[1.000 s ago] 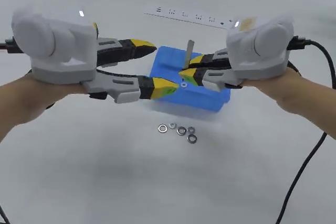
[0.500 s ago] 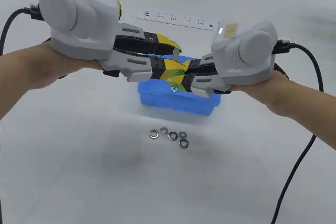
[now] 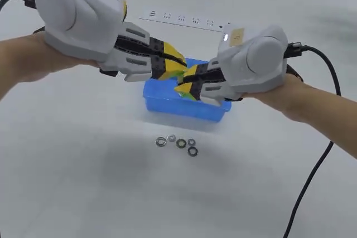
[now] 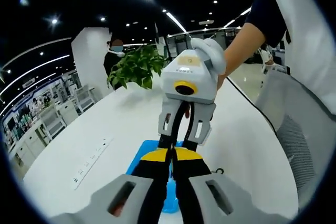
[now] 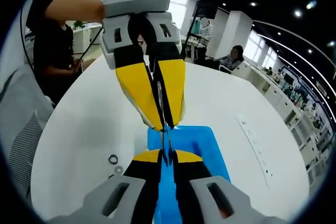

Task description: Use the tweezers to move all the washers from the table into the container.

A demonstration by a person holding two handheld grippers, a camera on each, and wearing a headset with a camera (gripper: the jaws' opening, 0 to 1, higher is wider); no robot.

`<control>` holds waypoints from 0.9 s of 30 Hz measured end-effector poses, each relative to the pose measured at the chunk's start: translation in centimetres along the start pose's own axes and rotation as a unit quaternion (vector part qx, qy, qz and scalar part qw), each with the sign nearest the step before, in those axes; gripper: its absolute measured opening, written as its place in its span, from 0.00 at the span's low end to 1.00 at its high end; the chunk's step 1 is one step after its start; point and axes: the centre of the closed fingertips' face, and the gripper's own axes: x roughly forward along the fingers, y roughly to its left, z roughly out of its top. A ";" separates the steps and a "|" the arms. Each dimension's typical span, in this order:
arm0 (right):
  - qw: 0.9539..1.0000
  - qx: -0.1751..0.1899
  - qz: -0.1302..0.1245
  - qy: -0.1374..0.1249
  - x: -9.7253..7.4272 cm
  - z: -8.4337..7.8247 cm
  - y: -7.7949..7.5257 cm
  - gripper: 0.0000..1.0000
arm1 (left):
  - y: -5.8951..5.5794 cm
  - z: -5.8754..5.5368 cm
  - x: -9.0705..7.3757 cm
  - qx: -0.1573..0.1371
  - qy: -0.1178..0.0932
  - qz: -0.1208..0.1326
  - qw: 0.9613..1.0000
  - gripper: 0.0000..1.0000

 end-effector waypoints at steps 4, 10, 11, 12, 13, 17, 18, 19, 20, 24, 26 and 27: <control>1.000 -0.003 0.001 -0.001 -0.2 0.1 0.1 0.11 | 0.4 0.0 -0.2 0.002 0.002 0.004 1.000 0.05; 1.000 0.010 -0.013 0.002 -0.7 0.0 -0.2 0.18 | 0.6 -0.1 -0.5 0.008 0.010 0.008 1.000 0.05; 1.000 0.011 -0.015 0.003 -0.8 0.0 -0.3 0.20 | 0.7 -0.1 -0.6 0.010 0.012 0.009 1.000 0.05; 1.000 0.013 -0.019 0.002 -1.1 0.0 -0.3 0.21 | 0.7 0.0 -0.8 0.012 0.013 0.010 1.000 0.05; 1.000 0.016 -0.022 0.000 -1.3 0.1 -0.3 0.22 | 0.7 0.0 -0.9 0.012 0.013 0.011 1.000 0.05; 0.999 0.040 -0.034 -0.009 -2.4 0.4 -0.2 0.24 | 0.6 0.4 -1.8 0.011 0.011 0.011 1.000 0.06; 0.998 0.044 -0.037 -0.009 -2.6 0.4 -0.1 0.25 | 0.5 0.5 -2.0 0.007 0.008 0.011 1.000 0.06; 0.998 0.046 -0.041 -0.008 -2.9 0.3 0.0 0.26 | 0.4 0.6 -2.3 0.005 0.006 0.011 1.000 0.06; 0.998 0.044 -0.047 -0.008 -3.0 0.3 0.0 0.27 | 0.3 0.6 -2.4 0.007 0.006 0.011 1.000 0.06; 0.996 0.056 -0.064 -0.013 -4.0 -0.1 0.6 0.31 | -0.2 0.9 -3.1 0.009 0.003 0.012 1.000 0.06; 0.995 0.074 -0.068 -0.020 -4.5 -0.3 1.1 0.32 | -1.0 1.2 -3.2 0.012 0.007 0.013 1.000 0.06; 0.994 0.080 -0.070 -0.021 -4.7 -0.4 1.4 0.33 | -1.3 1.2 -3.4 0.015 0.010 0.012 1.000 0.06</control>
